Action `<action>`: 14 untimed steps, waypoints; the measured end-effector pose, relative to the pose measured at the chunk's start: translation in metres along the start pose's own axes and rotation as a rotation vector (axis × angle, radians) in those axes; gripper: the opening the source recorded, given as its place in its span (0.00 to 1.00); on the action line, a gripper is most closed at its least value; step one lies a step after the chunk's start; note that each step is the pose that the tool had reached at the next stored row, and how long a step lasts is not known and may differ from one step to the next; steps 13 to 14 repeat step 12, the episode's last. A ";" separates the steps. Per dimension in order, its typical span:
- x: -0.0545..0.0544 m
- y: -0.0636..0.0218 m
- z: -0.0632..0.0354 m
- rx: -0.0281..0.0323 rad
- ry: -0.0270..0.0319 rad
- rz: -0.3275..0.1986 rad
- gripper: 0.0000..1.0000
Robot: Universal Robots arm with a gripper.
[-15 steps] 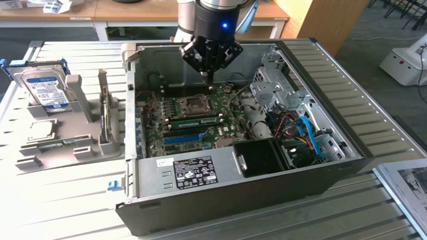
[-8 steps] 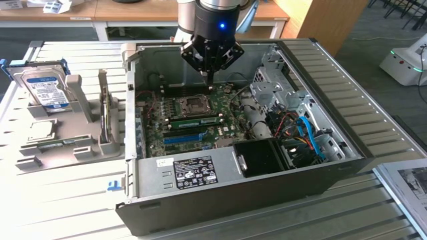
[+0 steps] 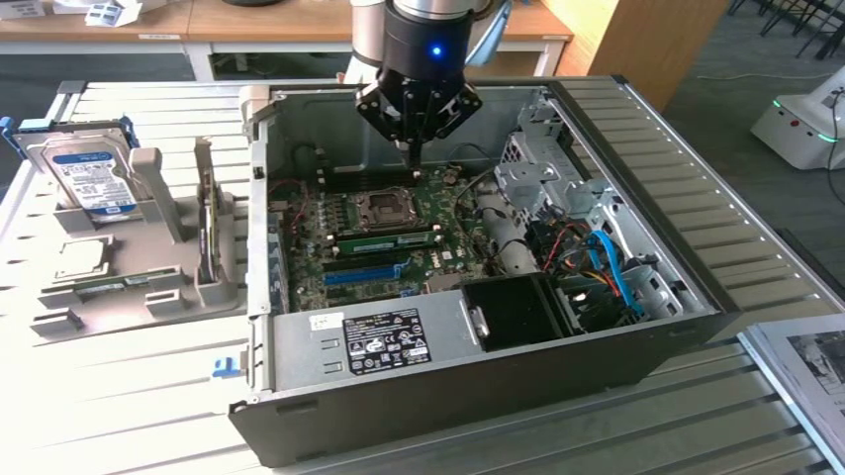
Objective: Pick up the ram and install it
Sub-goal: 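Press down the ram until it locks into place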
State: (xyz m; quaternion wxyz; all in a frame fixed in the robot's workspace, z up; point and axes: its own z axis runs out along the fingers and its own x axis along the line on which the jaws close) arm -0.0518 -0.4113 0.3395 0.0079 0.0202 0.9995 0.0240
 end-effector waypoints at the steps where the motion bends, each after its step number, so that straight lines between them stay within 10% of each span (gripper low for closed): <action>1: 0.002 -0.0001 -0.0001 0.0001 0.0001 0.000 0.10; 14: 0.010 -0.0004 -0.0003 0.0004 0.0002 0.000 0.10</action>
